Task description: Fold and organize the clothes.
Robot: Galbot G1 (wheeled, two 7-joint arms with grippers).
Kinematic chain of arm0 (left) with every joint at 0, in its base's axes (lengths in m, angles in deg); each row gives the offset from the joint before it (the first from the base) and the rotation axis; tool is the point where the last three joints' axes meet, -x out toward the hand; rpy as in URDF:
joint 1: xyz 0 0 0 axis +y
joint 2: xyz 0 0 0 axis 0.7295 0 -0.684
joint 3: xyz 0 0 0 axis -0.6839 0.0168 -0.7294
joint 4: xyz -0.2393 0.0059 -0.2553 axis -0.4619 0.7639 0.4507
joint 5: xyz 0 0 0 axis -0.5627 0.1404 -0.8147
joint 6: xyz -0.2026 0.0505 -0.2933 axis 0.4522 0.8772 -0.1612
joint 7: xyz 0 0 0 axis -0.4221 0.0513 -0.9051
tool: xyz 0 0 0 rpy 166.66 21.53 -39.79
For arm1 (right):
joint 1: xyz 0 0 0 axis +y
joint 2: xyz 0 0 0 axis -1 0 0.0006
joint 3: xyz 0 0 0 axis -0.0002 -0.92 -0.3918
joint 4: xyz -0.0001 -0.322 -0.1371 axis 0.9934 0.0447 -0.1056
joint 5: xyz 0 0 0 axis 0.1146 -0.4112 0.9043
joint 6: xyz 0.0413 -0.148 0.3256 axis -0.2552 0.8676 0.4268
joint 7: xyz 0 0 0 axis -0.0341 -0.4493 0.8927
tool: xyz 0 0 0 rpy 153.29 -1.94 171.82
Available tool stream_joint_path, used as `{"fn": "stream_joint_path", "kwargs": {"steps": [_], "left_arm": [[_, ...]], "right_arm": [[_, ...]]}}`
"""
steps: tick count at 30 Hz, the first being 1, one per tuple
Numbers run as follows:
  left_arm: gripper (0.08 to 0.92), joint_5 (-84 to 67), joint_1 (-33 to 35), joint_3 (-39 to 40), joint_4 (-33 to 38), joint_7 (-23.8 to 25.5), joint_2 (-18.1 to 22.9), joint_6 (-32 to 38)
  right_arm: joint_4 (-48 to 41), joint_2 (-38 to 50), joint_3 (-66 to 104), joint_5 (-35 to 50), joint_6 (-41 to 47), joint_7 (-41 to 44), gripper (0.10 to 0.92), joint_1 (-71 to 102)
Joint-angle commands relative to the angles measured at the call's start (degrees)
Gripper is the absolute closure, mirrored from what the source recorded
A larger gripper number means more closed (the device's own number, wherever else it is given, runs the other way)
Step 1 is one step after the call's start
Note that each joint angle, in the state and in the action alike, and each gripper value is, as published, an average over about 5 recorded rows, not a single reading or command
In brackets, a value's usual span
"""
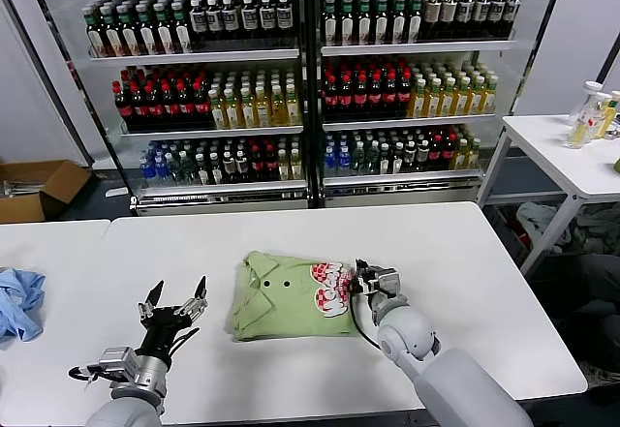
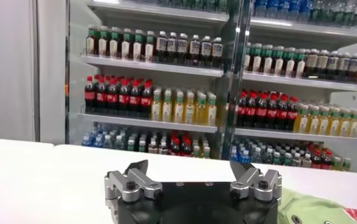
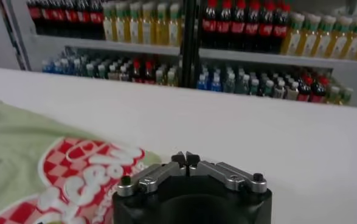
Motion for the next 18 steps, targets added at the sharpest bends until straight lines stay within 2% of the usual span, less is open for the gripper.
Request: {"fn": "stream_joint_path", "kwargs": {"steps": [1,6,10,18], "left_arm": [[0.177,0.46,0.14,-0.19,0.64,0.20,-0.33,0.14],[0.177,0.87,0.75,0.06,1.66,0.50,-0.14,0.14],[0.177,0.90,1.53,0.27,2.51,0.60,-0.14,0.10],[0.177,1.71,2.82,0.40,4.37,0.81,0.16,-0.04]], "right_arm": [[10.41,4.17,7.36,-12.32,-14.15,6.32,0.907,8.55],[16.85,7.24,14.27,-15.99,-20.68,7.39,0.785,19.78],[21.27,8.04,18.89,-14.28,-19.55,7.37,0.673,25.30],[24.74,9.21,25.58,-14.50,-20.11,7.62,0.439,31.77]]}}
